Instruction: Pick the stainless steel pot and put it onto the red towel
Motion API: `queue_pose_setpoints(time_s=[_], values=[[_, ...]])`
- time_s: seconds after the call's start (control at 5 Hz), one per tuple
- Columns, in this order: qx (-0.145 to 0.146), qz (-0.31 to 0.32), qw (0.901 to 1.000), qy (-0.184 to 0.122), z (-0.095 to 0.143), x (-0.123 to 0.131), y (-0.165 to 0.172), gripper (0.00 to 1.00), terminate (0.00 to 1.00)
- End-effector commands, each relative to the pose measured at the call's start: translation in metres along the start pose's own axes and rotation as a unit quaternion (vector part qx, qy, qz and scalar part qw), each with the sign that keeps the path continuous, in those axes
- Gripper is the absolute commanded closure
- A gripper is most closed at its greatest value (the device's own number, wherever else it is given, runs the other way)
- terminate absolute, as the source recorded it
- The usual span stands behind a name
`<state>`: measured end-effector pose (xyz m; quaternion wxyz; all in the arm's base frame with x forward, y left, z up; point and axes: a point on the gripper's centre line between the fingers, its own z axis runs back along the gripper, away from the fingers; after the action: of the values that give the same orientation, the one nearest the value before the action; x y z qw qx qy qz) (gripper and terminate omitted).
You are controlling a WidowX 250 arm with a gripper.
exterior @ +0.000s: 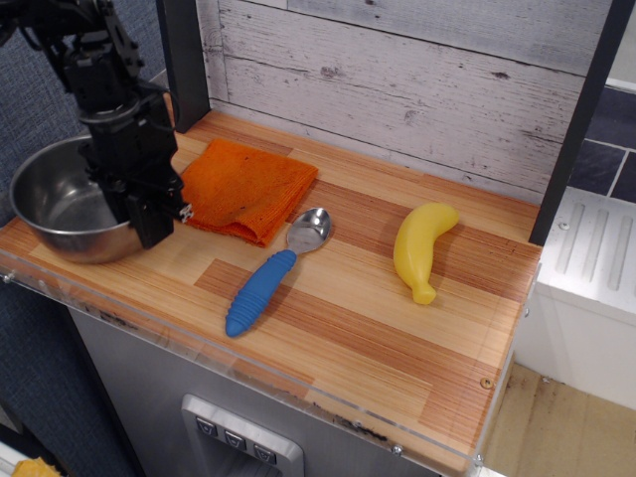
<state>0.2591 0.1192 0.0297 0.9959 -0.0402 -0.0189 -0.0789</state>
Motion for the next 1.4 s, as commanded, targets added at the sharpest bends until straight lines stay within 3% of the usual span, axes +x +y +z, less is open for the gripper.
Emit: queue_pose_setpoints(time_s=[0.0, 0.2, 0.4, 0.6, 0.8, 1.2], values=[[0.012, 0.021, 0.9995, 0.02, 0.038, 0.003, 0.005, 1.0, 0.0], [0.044, 0.051, 0.9977, 0.008, 0.089, -0.003, 0.01, 1.0, 0.0], [0.023, 0.033, 0.9992, 0.007, 0.099, 0.017, -0.007, 1.0, 0.0], [-0.009, -0.002, 0.9997, 0.025, 0.077, 0.046, -0.034, 1.0, 0.0], [-0.051, -0.006, 0.9985, 0.02, 0.058, 0.071, -0.054, 1.0, 0.0], [-0.06, -0.006, 0.9981, -0.005, 0.059, 0.105, -0.059, 1.0, 0.0]])
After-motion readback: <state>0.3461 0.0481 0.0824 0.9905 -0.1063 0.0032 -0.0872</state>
